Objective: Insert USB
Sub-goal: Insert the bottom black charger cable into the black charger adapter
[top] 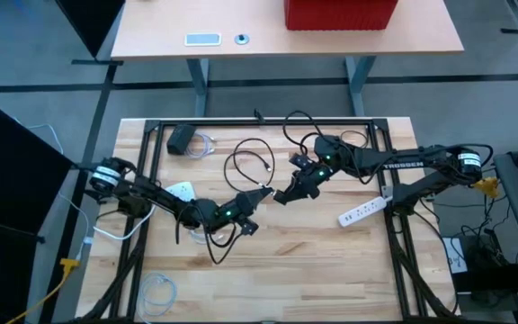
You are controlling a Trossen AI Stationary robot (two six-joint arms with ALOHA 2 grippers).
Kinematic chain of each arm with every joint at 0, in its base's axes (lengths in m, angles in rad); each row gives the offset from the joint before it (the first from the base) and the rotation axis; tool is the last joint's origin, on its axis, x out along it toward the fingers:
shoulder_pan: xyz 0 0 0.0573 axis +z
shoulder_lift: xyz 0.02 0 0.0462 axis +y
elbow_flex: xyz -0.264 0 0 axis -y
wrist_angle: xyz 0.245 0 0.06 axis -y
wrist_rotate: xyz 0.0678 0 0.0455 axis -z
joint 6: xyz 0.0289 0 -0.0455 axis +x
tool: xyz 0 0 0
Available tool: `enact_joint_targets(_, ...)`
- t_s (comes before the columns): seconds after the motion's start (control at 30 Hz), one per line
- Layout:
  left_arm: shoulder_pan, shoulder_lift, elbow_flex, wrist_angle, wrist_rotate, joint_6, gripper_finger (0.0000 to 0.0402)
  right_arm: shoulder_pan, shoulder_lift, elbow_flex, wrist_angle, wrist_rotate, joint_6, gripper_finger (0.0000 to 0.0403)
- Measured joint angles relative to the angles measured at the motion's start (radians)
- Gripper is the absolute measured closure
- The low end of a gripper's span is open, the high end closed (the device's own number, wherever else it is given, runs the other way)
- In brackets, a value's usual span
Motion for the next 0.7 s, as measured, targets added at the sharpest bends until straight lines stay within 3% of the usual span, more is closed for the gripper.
enact_joint_targets(0.53, 0.000, 0.024, 0.000, -0.021, -0.018, -0.065, 0.0379, -0.002, 0.000, 0.001, -0.011, 0.051, -0.064, 0.0257)
enact_joint_targets(0.7, -0.002, 0.015, -0.001, -0.031, -0.042, -0.152, 0.0379, -0.002, 0.000, 0.001, -0.006, 0.063, -0.062, 0.0257)
